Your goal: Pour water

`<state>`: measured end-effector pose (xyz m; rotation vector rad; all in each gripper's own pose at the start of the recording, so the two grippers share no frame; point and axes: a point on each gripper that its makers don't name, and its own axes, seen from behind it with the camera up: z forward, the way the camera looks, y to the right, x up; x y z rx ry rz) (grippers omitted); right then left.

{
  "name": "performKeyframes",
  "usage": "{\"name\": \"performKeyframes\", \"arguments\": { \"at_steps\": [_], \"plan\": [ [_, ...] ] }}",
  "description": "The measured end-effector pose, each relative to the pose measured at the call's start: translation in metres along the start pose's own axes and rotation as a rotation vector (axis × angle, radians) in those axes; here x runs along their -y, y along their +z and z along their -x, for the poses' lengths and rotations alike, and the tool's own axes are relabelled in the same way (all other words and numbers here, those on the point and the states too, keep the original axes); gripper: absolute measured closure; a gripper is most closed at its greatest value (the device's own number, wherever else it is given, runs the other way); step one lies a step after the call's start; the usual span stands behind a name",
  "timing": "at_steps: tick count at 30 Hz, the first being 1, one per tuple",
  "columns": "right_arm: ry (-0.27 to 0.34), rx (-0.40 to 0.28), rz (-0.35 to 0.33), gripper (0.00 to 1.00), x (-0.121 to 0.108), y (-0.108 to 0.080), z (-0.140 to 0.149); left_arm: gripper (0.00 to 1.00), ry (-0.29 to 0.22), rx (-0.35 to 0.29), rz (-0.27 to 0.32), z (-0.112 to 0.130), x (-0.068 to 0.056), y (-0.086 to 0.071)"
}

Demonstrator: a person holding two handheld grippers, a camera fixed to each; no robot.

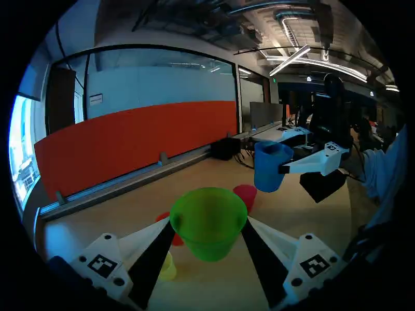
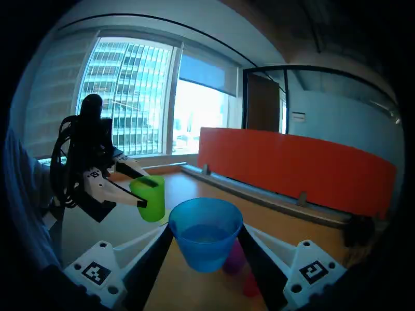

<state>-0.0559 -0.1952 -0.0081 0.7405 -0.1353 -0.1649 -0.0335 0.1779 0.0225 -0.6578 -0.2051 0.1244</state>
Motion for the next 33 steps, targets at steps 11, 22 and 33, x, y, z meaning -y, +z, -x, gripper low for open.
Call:
{"name": "performKeyframes", "arguments": {
  "at_steps": [11, 22, 33],
  "plan": [
    [-0.002, -0.014, 0.008, 0.1, -0.001, -0.001, -0.013, 0.14, -0.001, -0.043, -0.014, -0.017, 0.006, -0.012],
    [-0.008, -0.023, 0.006, 0.1, 0.0, -0.002, -0.024, 0.13, -0.004, -0.073, -0.009, -0.026, 0.006, -0.017],
    [-0.033, -0.031, -0.003, 0.1, -0.002, 0.003, -0.04, 0.14, 0.003, -0.099, -0.004, -0.034, 0.006, -0.02]
  ]
}}
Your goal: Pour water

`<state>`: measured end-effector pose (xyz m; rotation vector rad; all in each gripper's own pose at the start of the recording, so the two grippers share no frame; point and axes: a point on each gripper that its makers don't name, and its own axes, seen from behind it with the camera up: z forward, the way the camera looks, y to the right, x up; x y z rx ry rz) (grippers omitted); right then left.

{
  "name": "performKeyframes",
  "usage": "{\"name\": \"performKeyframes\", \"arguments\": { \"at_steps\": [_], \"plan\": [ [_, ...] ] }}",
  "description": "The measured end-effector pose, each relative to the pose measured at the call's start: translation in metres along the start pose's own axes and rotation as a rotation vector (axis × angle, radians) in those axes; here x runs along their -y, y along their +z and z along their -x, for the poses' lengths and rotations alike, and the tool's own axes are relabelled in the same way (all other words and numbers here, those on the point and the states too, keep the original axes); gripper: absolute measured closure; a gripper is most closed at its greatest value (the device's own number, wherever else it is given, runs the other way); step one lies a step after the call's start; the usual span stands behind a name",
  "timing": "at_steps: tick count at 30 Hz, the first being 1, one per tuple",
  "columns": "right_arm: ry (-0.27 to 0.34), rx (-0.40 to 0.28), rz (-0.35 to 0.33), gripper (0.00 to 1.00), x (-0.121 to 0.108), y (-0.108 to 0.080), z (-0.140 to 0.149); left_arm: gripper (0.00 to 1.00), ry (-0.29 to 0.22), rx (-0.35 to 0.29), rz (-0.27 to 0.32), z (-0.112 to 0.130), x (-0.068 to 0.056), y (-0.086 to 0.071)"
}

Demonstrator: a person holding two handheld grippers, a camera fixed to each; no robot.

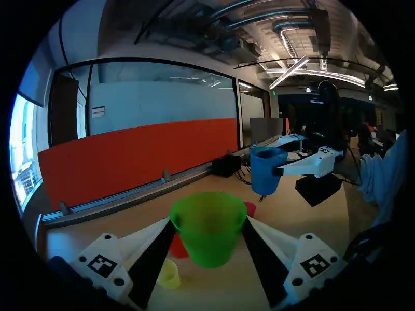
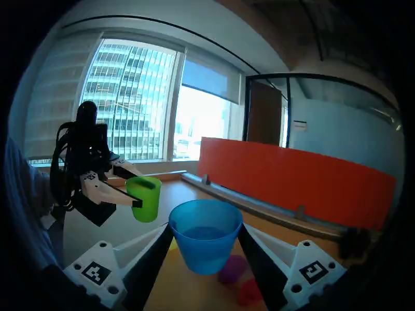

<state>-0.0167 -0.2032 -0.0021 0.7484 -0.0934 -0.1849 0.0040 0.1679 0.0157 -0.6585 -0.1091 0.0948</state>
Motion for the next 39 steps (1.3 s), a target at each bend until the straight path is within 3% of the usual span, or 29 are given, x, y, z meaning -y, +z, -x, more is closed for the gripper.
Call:
{"name": "performKeyframes", "arguments": {
  "at_steps": [9, 39],
  "plan": [
    [-0.057, -0.021, -0.01, 0.1, -0.002, 0.007, -0.026, 0.14, -0.004, -0.013, 0.016, -0.001, -0.006, -0.001],
    [-0.483, -0.074, 0.009, 0.1, -0.013, 0.022, -0.103, 0.14, -0.02, -0.034, 0.052, 0.001, -0.026, 0.01]
  ]
}}
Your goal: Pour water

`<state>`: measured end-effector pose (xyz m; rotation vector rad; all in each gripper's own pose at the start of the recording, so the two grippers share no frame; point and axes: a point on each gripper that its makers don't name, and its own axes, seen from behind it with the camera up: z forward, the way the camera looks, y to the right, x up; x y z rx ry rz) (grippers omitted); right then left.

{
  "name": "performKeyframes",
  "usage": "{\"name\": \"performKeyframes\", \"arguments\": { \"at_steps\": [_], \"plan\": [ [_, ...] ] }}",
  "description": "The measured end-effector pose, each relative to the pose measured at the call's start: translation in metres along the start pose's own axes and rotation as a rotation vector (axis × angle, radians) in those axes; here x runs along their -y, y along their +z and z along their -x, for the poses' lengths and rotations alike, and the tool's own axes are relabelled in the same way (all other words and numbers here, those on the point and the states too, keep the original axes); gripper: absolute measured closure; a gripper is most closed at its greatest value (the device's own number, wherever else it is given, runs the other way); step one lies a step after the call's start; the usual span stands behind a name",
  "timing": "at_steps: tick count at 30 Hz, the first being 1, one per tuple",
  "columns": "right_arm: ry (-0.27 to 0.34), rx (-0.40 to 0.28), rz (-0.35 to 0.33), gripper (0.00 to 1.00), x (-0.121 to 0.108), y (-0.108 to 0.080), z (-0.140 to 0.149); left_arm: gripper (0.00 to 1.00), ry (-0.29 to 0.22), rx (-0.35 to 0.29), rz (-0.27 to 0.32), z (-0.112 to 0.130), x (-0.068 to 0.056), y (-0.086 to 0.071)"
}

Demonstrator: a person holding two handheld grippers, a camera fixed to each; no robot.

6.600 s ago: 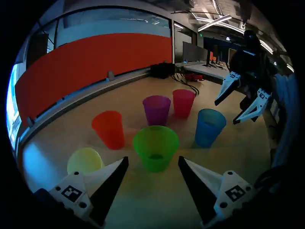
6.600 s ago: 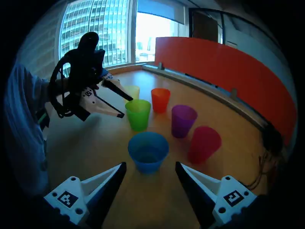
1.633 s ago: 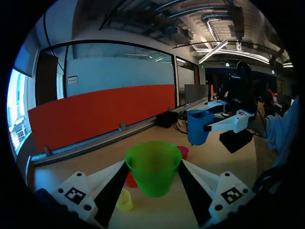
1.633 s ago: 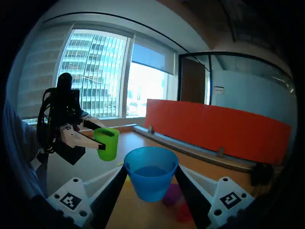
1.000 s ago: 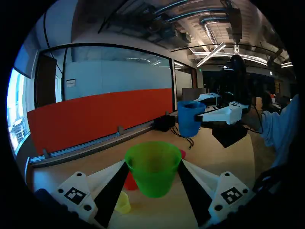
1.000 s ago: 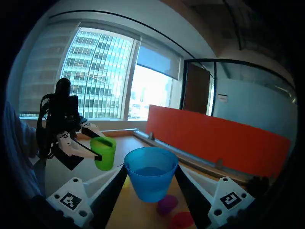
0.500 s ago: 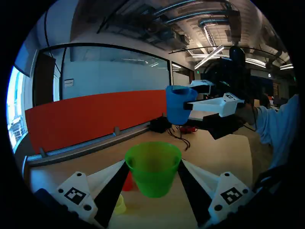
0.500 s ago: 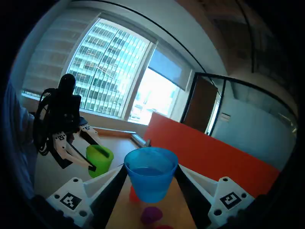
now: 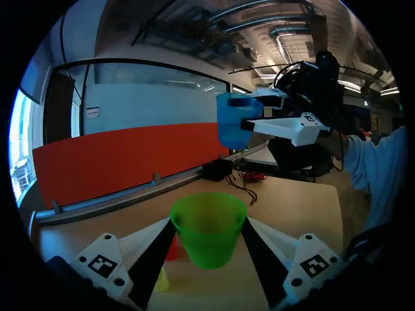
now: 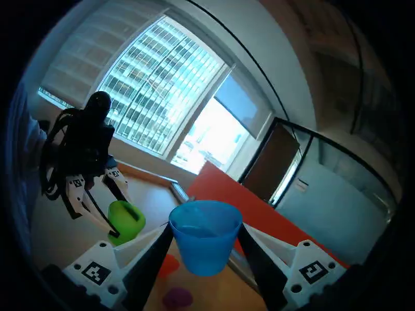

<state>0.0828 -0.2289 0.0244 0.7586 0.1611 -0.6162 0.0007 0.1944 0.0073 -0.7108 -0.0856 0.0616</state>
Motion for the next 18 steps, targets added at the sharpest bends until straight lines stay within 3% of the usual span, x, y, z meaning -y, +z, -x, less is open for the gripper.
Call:
{"name": "performKeyframes", "arguments": {
  "at_steps": [18],
  "plan": [
    [-0.252, 0.006, 0.002, 0.1, -0.007, 0.021, -0.022, 0.14, -0.007, -0.013, 0.023, -0.003, -0.008, 0.003]
  ]
}}
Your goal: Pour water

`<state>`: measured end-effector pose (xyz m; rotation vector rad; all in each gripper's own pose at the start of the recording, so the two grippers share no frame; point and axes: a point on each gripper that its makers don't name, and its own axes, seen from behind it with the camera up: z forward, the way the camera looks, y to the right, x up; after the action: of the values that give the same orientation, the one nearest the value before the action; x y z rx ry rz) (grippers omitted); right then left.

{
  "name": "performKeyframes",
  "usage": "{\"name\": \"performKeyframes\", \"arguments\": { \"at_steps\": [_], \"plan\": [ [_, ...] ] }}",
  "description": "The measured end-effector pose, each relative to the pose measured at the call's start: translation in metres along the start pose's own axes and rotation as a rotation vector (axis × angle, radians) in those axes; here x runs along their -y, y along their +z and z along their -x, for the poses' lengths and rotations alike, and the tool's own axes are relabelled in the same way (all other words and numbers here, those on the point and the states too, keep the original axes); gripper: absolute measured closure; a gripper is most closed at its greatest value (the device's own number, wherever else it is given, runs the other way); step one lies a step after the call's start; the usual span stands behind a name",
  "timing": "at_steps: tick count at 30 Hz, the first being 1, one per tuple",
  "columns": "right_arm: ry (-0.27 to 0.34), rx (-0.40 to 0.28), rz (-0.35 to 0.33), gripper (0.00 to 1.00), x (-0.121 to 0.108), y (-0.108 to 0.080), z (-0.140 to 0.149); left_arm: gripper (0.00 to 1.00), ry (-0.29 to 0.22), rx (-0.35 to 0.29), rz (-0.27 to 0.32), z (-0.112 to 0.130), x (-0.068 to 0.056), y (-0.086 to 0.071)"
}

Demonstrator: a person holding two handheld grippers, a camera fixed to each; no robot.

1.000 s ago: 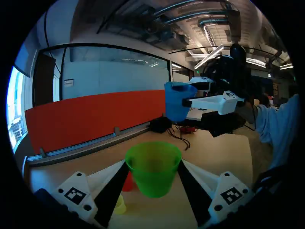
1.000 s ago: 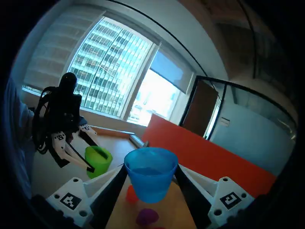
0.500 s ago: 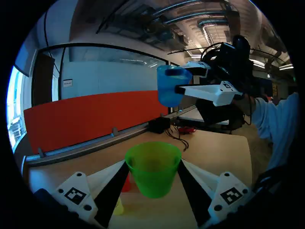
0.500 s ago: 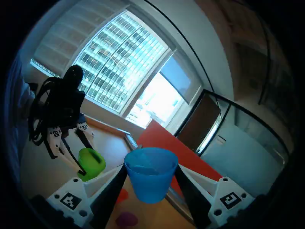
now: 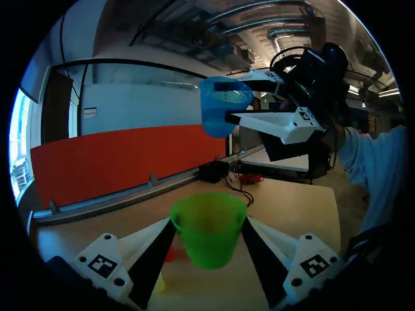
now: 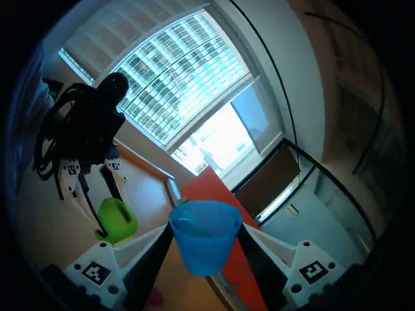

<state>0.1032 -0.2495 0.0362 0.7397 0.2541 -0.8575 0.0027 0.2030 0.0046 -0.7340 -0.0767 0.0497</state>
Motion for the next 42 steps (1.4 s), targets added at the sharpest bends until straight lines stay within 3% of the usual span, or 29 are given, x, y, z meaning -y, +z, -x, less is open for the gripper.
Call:
{"name": "performKeyframes", "arguments": {
  "at_steps": [20, 42],
  "plan": [
    [-0.178, 0.009, 0.03, 0.1, -0.017, 0.016, -0.014, 0.14, 0.015, -0.004, 0.028, -0.006, -0.011, 0.002],
    [-0.304, 0.009, 0.068, 0.1, -0.034, 0.018, -0.02, 0.14, 0.035, -0.008, 0.044, -0.011, -0.02, 0.005]
  ]
}}
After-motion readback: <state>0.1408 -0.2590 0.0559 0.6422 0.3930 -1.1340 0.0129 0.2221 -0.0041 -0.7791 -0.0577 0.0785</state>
